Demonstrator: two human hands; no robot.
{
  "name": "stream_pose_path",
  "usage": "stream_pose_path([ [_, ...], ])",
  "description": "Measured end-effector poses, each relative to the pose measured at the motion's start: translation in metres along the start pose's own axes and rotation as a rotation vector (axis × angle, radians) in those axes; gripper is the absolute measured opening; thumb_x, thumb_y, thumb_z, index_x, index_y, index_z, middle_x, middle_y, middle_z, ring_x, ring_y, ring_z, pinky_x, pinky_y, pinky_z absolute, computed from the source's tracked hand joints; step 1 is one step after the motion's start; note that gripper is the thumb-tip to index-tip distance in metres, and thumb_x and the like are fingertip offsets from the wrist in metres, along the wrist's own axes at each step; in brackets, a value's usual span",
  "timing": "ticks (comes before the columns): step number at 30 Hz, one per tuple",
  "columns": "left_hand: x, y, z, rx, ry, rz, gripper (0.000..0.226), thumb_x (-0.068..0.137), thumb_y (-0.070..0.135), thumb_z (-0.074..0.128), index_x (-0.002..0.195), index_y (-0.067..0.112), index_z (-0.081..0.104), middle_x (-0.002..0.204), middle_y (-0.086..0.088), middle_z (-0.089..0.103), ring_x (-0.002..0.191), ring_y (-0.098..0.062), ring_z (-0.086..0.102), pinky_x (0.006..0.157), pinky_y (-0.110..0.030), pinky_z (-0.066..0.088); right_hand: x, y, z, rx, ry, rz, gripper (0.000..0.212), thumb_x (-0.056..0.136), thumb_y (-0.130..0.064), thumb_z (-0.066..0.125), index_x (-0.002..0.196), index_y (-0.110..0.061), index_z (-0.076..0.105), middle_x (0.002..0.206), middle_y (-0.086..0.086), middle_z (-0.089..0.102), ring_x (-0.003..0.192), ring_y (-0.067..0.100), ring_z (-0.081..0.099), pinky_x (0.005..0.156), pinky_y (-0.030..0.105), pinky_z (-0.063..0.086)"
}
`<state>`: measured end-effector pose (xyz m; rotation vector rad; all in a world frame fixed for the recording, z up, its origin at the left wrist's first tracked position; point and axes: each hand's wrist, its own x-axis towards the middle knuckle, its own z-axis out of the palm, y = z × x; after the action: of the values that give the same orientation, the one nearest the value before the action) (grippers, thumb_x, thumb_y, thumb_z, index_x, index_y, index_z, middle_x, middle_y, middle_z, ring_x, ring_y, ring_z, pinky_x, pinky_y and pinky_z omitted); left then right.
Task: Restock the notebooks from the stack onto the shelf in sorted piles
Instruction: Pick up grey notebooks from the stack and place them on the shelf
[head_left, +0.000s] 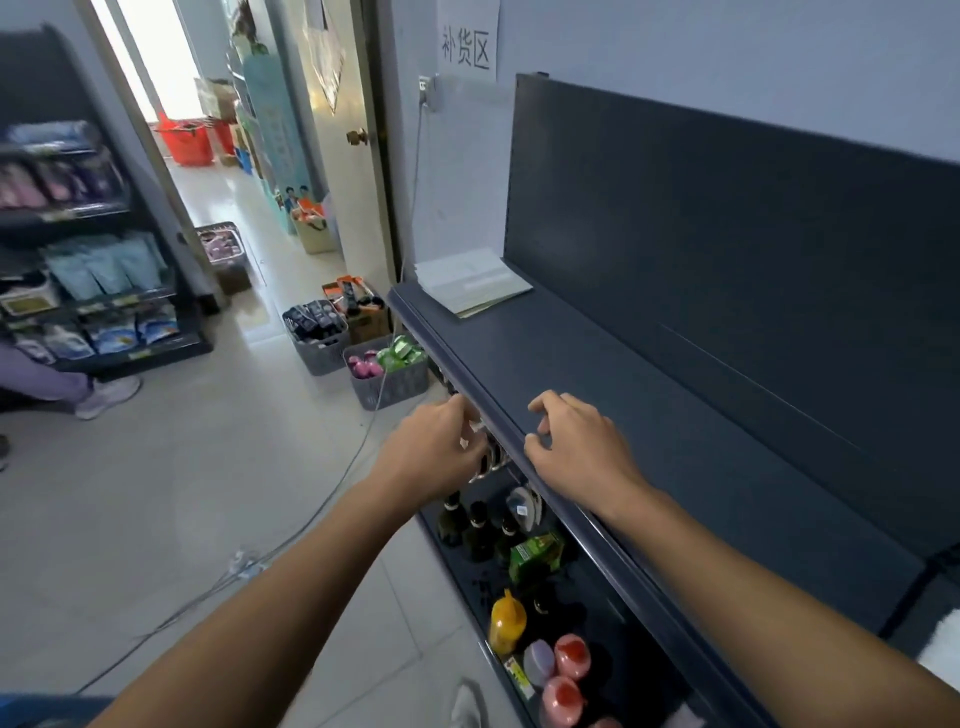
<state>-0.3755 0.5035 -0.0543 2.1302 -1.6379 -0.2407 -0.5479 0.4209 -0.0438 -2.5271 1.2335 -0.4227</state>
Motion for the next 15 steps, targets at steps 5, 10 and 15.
stream_pose_path([
  [5, 0.068, -0.051, -0.014, 0.016, 0.028, -0.028, 0.025, 0.093, 0.037, 0.055, 0.113, 0.023, 0.06, 0.101, 0.01, 0.067, 0.092, -0.013, 0.061, 0.079, -0.036, 0.054, 0.093, -0.014, 0.027, 0.02, -0.022, -0.008, 0.033, 0.095, -0.033, 0.056, 0.126, -0.024, 0.056, 0.111, -0.008, 0.062, 0.094, 0.02, 0.062, 0.078, 0.034, 0.048],
  [10, 0.127, -0.101, -0.023, 0.007, 0.007, -0.062, 0.031, 0.094, 0.04, 0.053, 0.12, 0.024, 0.057, 0.104, 0.013, 0.067, 0.098, -0.014, 0.061, 0.083, -0.039, 0.054, 0.174, -0.025, 0.048, 0.031, -0.041, -0.003, 0.032, 0.094, -0.033, 0.058, 0.124, -0.025, 0.056, 0.107, -0.009, 0.061, 0.091, 0.018, 0.061, 0.078, 0.035, 0.051],
  [15, 0.175, -0.143, -0.035, -0.016, -0.004, -0.048, 0.03, 0.094, 0.041, 0.053, 0.119, 0.025, 0.056, 0.098, 0.018, 0.064, 0.096, -0.011, 0.06, 0.083, -0.039, 0.056, 0.233, -0.04, 0.062, 0.013, -0.061, 0.018, 0.031, 0.094, -0.033, 0.057, 0.124, -0.027, 0.055, 0.104, -0.011, 0.059, 0.09, 0.018, 0.061, 0.08, 0.038, 0.053],
])
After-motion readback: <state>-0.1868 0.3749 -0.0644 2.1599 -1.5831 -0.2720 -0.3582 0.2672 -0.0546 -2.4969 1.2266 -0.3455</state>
